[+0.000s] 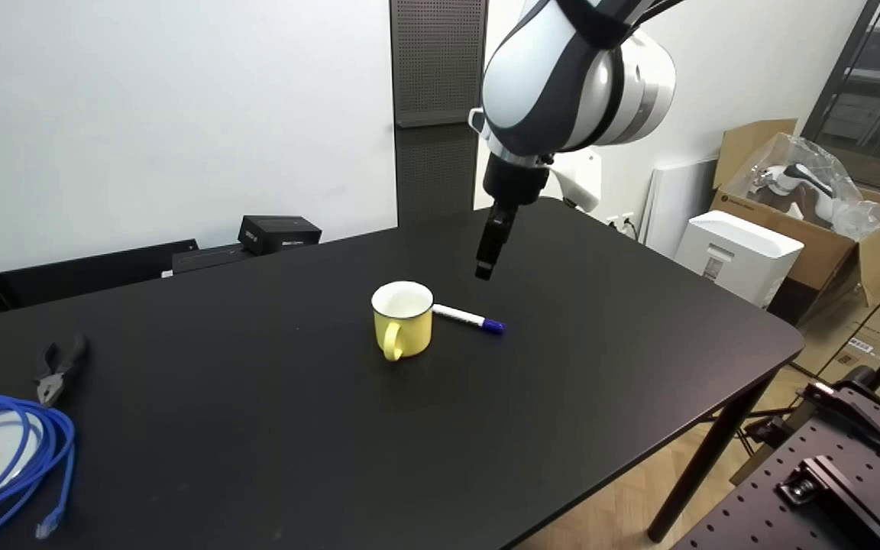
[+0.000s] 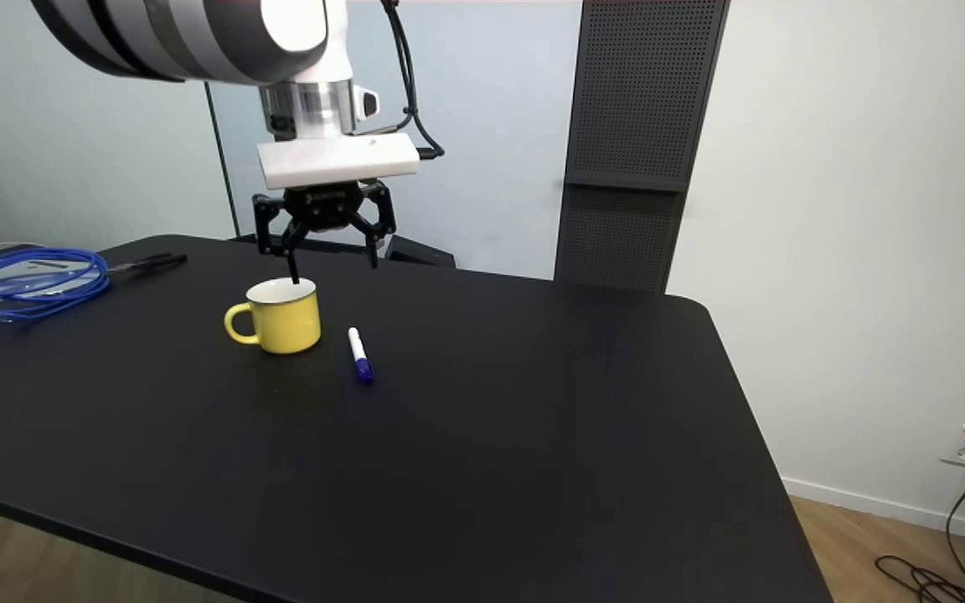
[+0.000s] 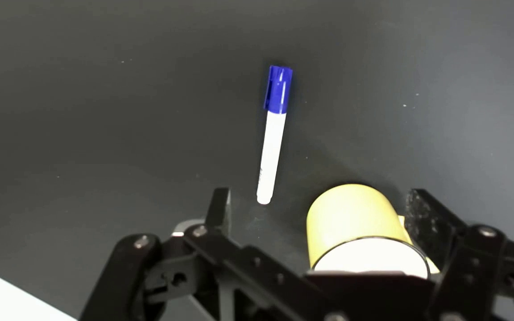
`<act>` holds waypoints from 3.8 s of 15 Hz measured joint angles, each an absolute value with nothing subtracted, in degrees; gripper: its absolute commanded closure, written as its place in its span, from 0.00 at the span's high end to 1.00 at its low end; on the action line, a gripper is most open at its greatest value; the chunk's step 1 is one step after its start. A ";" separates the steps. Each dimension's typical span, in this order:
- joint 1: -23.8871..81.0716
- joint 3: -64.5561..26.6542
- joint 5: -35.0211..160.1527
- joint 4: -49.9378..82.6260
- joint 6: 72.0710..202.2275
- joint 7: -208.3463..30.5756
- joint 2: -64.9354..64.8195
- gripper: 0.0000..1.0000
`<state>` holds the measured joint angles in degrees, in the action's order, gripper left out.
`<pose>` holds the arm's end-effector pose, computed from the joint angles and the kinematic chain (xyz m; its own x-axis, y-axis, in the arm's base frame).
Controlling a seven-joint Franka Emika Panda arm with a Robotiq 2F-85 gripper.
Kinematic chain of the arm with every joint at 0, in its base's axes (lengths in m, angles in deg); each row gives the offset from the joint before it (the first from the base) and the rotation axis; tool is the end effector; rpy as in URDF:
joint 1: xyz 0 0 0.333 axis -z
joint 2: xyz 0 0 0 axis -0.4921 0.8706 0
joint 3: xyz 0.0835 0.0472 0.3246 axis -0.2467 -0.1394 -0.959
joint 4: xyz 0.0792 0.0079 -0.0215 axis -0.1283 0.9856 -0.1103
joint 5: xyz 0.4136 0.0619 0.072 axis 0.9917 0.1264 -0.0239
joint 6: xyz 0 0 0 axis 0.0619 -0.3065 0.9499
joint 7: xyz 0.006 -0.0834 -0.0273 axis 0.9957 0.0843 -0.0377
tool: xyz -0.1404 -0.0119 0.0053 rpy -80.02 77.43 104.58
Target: Put the marker into the mug cup
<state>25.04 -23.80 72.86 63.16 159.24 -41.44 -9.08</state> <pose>0.5317 0.0465 0.2318 0.7323 0.6585 0.1733 0.6592 -0.7494 0.0620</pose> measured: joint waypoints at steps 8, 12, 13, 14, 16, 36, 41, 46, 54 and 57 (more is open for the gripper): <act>28.03 -25.88 67.34 57.58 159.49 -42.60 0.58 1.00; 28.94 -27.06 67.06 57.65 159.47 -42.58 0.69 1.00; 29.14 -27.30 66.63 57.68 159.43 -42.59 0.73 1.00; 29.16 -27.18 65.52 57.68 159.46 -43.30 0.88 1.00; 29.16 -26.75 63.09 57.66 160.03 -45.49 1.76 1.00; 28.66 -26.26 54.28 52.15 164.19 -56.43 13.30 0.29; 28.91 -27.02 54.30 51.62 164.20 -56.43 13.30 0.00; 29.96 -27.78 54.48 51.37 164.22 -56.43 13.29 0.05; 29.57 -28.05 54.11 50.98 155.42 -56.31 5.00 0.05; 29.02 -29.29 54.34 50.32 146.82 -56.10 -0.46 0.05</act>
